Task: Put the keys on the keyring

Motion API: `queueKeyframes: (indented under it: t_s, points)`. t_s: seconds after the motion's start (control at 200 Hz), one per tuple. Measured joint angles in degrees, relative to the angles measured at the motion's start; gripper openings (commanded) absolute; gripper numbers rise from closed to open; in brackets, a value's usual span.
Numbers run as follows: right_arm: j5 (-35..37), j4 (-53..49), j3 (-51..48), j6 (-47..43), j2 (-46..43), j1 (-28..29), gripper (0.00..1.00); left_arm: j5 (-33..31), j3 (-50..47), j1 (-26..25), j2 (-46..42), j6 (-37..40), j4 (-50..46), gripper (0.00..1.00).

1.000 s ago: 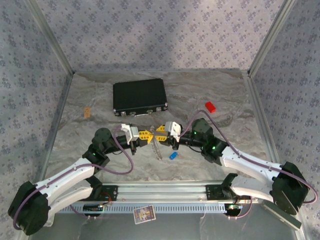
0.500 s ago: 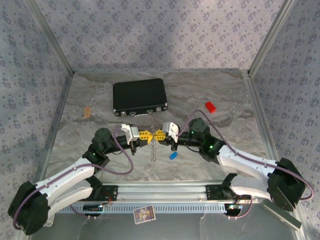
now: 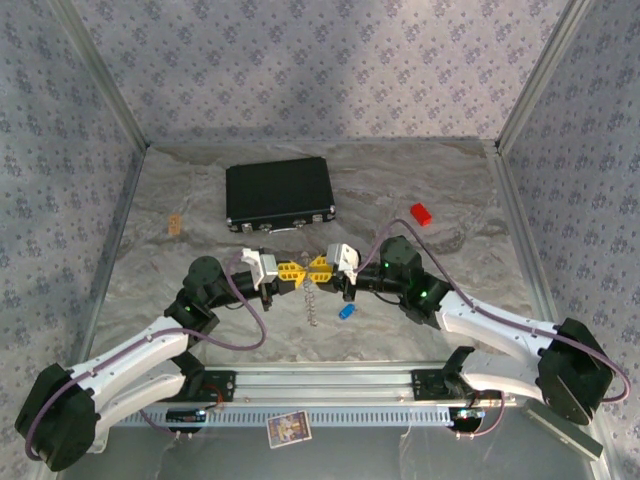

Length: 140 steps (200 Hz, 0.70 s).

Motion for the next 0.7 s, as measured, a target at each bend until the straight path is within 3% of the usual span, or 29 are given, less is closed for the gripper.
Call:
queueKeyframes:
  t_s: [0.565, 0.7]
  points:
    - [-1.79, -0.28, 0.00, 0.00, 0.02, -0.04, 0.14, 0.15, 0.00, -0.26, -0.04, 0.68, -0.55, 0.00]
    - [-2.27, -0.44, 0.00, -0.02, 0.02, -0.04, 0.07, 0.13, 0.00, -0.26, -0.31, 1.09, -1.14, 0.00]
